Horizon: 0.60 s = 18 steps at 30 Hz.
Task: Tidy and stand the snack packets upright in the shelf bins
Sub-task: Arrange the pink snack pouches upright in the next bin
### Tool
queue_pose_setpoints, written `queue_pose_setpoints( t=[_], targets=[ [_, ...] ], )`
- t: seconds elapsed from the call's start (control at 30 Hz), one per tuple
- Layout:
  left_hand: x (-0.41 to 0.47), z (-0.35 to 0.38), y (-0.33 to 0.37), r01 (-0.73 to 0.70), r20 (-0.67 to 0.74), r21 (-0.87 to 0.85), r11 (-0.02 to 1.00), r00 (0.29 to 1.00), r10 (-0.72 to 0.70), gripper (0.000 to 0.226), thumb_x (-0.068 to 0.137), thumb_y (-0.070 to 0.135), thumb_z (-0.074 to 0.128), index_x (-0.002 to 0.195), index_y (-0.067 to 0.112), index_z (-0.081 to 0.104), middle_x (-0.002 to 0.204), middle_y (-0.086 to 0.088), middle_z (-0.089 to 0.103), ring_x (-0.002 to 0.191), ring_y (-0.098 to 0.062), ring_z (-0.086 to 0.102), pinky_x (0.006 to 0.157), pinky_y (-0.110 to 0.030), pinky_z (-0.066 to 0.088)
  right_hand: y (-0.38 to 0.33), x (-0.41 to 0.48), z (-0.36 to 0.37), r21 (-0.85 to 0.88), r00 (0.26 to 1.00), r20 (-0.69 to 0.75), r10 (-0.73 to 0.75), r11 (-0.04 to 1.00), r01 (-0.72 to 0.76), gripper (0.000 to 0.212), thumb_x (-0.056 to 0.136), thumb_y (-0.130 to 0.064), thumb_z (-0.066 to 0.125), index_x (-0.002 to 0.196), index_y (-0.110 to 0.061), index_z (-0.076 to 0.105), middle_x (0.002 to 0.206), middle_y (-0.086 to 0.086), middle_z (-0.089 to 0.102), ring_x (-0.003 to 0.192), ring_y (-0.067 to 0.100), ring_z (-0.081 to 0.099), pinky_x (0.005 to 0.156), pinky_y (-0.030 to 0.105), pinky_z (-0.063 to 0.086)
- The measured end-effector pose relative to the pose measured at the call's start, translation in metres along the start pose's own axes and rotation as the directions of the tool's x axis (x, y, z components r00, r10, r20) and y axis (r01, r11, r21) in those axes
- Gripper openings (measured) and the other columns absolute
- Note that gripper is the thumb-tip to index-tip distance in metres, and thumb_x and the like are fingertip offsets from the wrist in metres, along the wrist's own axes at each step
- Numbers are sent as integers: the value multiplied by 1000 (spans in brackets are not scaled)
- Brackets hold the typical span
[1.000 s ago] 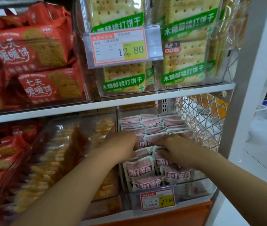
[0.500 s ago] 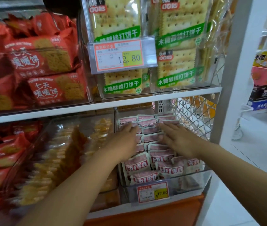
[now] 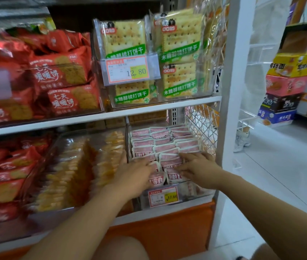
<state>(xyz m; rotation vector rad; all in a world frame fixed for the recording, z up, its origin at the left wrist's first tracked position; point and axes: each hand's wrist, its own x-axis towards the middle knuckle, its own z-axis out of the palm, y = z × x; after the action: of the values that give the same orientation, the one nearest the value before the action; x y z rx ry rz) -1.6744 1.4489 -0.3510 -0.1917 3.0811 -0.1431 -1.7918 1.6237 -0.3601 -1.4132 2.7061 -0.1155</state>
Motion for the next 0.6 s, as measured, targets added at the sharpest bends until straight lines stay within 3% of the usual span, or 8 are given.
queue_pose_setpoints(
  t=[0.17, 0.3, 0.43, 0.5, 0.6],
  targets=[
    [-7, -11, 0, -10, -92, 140, 990, 995, 23, 24, 91, 39, 56, 114, 37, 62, 153, 9, 28, 141, -17, 24, 112, -61, -7, -6, 0, 3, 128, 997, -78, -2, 992, 12, 29, 97, -40, 40, 121, -46, 56, 154, -17, 21, 140, 14, 20, 113, 47, 1],
    [-6, -13, 2, 15, -97, 227, 974, 995, 8, 33, 93, 35, 53, 126, 38, 55, 153, 6, 29, 142, -19, 20, 111, -62, -5, -10, 6, 9, 103, 999, -39, 2, 995, 2, 30, 96, -43, 40, 122, -49, 54, 155, -17, 15, 142, 16, 14, 112, 54, -2],
    [-3, -9, 2, 26, -38, 188, 982, 999, -19, 25, 92, 33, 57, 116, 34, 62, 144, 5, 40, 136, -19, 29, 111, -63, -4, -11, 11, 3, 26, 998, 62, -11, 1000, 10, 29, 95, -45, 42, 122, -50, 54, 157, -14, 10, 142, 22, 10, 111, 59, -1],
    [-4, -10, -2, 41, -6, 178, 983, 999, -40, 26, 91, 32, 57, 116, 32, 64, 142, 6, 41, 134, -19, 31, 111, -61, 1, -8, 6, -1, 87, 1000, 19, -5, 996, 4, 33, 93, -46, 46, 126, -49, 51, 156, -14, 13, 142, 21, 14, 114, 55, 2],
    [-8, -15, -1, 41, -42, 121, 992, 998, -37, 34, 92, 46, 51, 124, 35, 58, 146, 8, 37, 135, -17, 32, 113, -58, 5, 2, -10, -7, 248, 985, -167, 40, 969, 3, 38, 92, -38, 53, 130, -42, 49, 151, -8, 31, 137, 21, 30, 114, 43, 26]
  ],
)
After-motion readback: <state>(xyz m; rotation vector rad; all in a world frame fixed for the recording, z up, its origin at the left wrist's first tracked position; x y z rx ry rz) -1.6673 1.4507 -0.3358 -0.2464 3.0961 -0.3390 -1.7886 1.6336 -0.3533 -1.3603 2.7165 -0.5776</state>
